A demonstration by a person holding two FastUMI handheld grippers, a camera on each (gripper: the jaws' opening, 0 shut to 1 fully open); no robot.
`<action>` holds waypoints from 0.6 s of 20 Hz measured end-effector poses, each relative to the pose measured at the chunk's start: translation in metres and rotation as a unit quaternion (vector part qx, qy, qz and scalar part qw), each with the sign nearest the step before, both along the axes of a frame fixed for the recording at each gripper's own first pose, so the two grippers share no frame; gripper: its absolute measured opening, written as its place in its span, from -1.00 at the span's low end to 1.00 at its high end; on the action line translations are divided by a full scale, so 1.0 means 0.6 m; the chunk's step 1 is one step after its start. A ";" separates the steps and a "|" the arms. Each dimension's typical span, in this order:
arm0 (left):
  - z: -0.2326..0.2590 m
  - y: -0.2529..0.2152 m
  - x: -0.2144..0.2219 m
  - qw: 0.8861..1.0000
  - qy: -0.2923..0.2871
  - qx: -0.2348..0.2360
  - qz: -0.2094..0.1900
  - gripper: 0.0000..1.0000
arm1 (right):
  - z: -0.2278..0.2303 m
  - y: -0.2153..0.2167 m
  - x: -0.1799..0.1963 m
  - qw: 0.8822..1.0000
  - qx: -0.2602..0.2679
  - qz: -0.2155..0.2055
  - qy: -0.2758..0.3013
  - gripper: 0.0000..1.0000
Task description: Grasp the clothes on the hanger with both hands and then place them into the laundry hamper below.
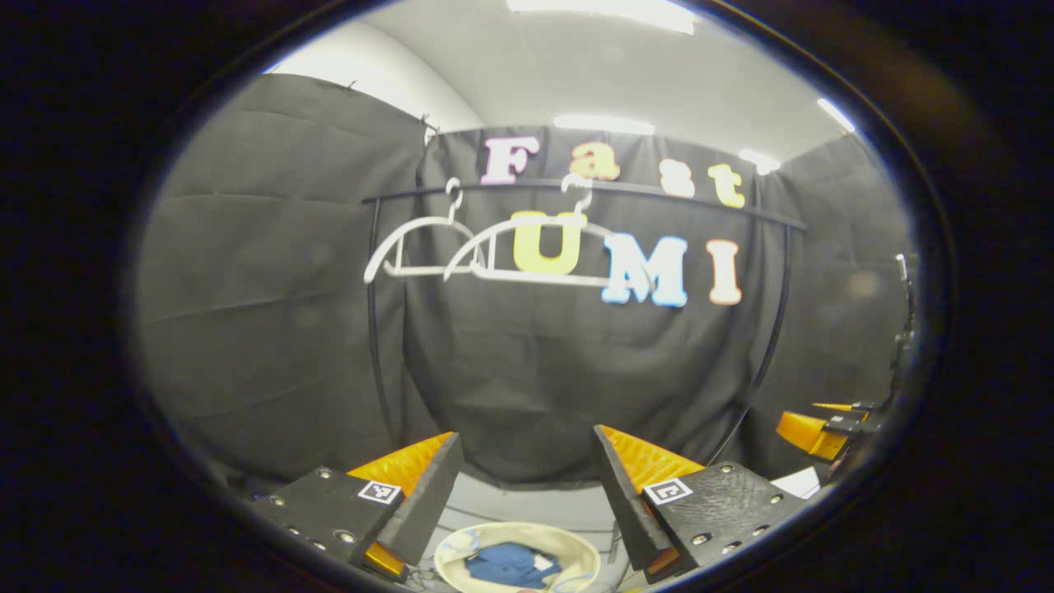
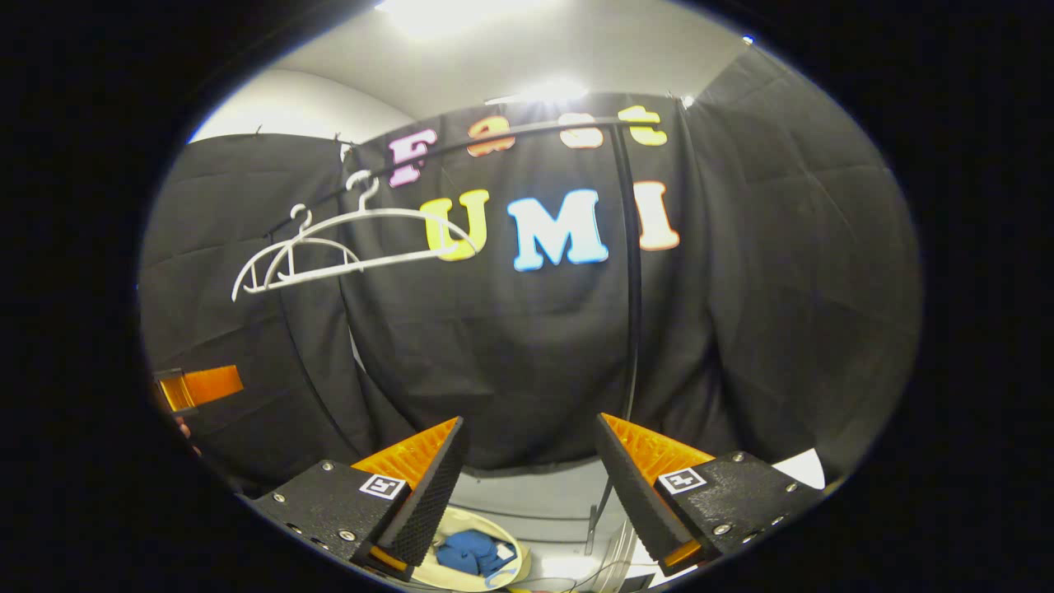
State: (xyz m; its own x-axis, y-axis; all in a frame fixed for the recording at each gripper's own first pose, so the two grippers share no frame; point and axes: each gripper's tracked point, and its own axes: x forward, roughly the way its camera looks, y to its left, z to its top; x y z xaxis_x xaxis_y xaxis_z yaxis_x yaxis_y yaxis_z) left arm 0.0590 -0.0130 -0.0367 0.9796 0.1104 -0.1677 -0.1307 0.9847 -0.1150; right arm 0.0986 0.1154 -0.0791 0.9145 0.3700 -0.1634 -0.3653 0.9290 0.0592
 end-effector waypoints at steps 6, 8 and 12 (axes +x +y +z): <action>0.143 -0.001 -0.055 0.997 -0.080 0.007 0.003 0.75 | 0.134 -0.062 0.017 0.995 0.010 -0.040 -0.085 1.00; 0.170 0.013 -0.067 0.995 -0.096 0.008 0.008 0.75 | 0.160 -0.078 0.022 0.993 0.010 -0.064 -0.101 0.91; 0.181 0.054 -0.092 0.994 -0.109 0.015 0.014 0.75 | 0.184 -0.109 0.012 0.987 -0.009 -0.104 -0.126 0.90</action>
State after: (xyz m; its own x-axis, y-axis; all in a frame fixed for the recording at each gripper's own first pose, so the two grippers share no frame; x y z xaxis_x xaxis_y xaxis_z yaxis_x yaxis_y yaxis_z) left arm 0.0038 0.0193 0.0721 0.9889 0.1391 0.0519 -0.1325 0.9845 -0.1147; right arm 0.1058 0.0500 0.0315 0.9828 0.1699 0.0729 -0.1684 0.9854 -0.0269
